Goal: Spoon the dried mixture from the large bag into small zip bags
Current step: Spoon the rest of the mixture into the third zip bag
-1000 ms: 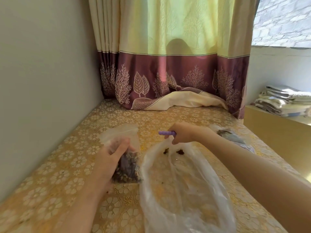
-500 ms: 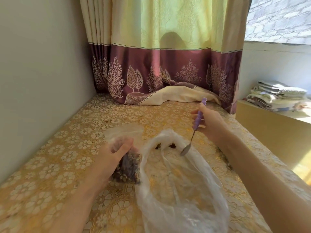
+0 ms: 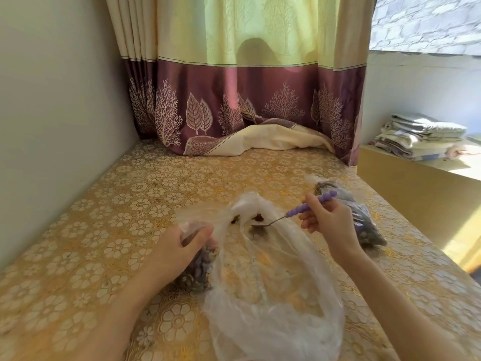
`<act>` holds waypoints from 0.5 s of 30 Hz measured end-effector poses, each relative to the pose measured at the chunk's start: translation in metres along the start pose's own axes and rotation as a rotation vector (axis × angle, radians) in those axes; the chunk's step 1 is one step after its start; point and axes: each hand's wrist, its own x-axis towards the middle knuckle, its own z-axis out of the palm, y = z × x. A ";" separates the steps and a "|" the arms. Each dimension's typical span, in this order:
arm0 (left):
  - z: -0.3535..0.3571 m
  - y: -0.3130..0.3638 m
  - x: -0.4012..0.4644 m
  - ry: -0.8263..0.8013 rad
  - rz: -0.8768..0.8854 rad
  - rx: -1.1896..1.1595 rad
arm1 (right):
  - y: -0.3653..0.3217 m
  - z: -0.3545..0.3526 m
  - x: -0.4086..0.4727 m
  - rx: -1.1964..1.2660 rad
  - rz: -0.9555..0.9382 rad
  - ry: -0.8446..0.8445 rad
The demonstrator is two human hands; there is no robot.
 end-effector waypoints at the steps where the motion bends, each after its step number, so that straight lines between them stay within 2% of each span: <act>1: 0.001 0.000 0.000 -0.010 0.007 0.023 | 0.002 0.001 -0.002 -0.006 -0.022 0.003; 9: 0.003 -0.001 -0.001 -0.055 0.003 0.112 | 0.013 0.020 -0.012 -0.083 -0.123 0.018; 15: 0.003 -0.003 0.000 -0.060 0.014 0.132 | 0.022 0.023 -0.016 0.043 -0.015 0.021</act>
